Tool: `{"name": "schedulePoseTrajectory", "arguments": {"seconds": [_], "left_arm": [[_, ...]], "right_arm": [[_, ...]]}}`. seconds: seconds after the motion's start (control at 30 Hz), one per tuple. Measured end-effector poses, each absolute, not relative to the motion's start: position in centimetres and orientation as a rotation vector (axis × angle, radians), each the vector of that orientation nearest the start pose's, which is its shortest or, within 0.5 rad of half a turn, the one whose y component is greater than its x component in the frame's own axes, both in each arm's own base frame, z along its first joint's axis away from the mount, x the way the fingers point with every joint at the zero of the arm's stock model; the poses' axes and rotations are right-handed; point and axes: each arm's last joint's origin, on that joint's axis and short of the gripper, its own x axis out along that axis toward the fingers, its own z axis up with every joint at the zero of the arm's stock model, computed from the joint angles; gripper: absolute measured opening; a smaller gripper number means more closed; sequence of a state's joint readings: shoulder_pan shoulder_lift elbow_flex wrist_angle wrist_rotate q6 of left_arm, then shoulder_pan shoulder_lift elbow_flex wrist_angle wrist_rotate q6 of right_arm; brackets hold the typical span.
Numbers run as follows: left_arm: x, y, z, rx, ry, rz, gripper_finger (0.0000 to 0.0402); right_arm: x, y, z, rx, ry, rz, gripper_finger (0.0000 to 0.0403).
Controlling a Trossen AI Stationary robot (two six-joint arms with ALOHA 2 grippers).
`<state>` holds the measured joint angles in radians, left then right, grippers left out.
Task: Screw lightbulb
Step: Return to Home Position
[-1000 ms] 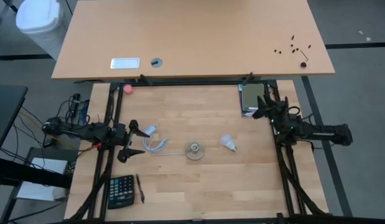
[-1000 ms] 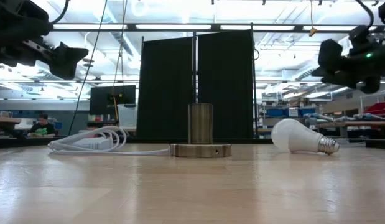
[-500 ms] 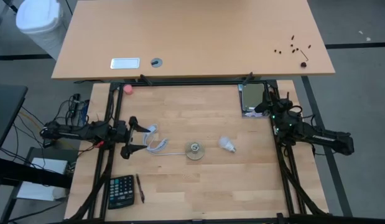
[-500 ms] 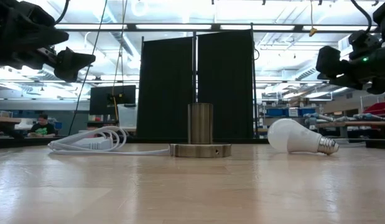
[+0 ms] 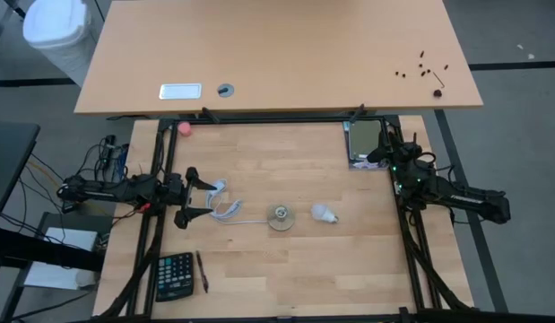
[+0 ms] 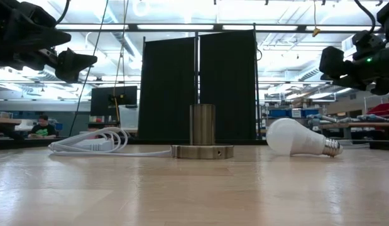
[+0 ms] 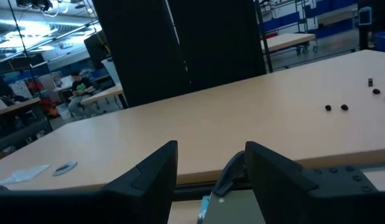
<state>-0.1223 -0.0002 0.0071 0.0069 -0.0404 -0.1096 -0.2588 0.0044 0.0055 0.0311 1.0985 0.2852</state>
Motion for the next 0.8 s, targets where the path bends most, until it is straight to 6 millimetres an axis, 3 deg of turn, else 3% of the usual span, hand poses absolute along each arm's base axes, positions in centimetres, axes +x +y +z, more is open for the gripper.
{"name": "schedulePoseTrajectory", "arguments": {"seconds": [0.8], "left_arm": [[9.66, -1.05, 16.92, -0.113, -0.037, -0.077, 0.0353]], "right_arm": [[7.25, -4.58, 16.76, 0.254, -0.225, -1.343, 0.0199]]}}
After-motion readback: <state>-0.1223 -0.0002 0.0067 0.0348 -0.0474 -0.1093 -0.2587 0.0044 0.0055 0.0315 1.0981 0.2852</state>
